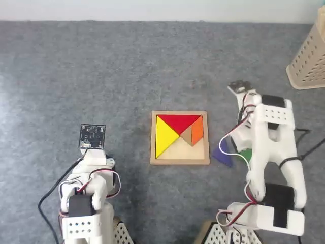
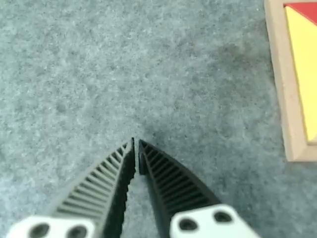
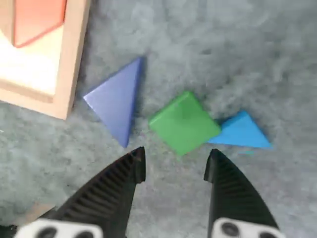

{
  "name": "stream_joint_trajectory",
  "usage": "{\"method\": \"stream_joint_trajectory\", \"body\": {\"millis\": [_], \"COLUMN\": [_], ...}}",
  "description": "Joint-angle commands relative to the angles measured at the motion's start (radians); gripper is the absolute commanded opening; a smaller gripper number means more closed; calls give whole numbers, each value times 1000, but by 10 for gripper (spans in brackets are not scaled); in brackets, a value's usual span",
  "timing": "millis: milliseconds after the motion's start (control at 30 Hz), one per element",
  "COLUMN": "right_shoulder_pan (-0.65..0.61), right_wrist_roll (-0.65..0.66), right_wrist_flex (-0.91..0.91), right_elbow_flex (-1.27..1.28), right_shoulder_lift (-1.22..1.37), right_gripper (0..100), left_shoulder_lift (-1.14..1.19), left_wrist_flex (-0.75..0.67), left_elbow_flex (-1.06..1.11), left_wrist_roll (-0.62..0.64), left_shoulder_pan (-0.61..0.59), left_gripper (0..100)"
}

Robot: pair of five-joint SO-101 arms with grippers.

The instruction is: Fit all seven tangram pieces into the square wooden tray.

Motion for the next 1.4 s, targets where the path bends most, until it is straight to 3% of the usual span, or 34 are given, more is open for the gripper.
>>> {"method": "stream_joint_trajectory", "body": {"millis": [0,233,367,600,800,933,1133,1367], "right_shoulder_pan": [-16,-18,-19,-84,-24,12,13,-2], "right_wrist_roll": [17,6,-83,-431,-628,-635,-632,-430], "right_wrist_flex": [-81,-148,-188,-231,-269,-222,-211,-206], "right_elbow_flex": [57,133,140,135,49,-49,-87,-98], "right_shoulder_lift": [-58,-58,-56,76,259,334,337,182], "right_gripper": [210,265,278,278,278,246,80,8], "left_shoulder_lift": [-17,-17,-17,-17,-17,-17,-17,-17], "left_wrist_flex": [5,5,5,5,5,5,5,5], "left_elbow_flex": [-12,-12,-12,-12,-12,-12,-12,-12], "left_wrist_roll": [8,8,8,8,8,8,8,8], "left_shoulder_pan": [3,3,3,3,3,3,3,3], "left_gripper": [12,12,12,12,12,12,12,12]}}
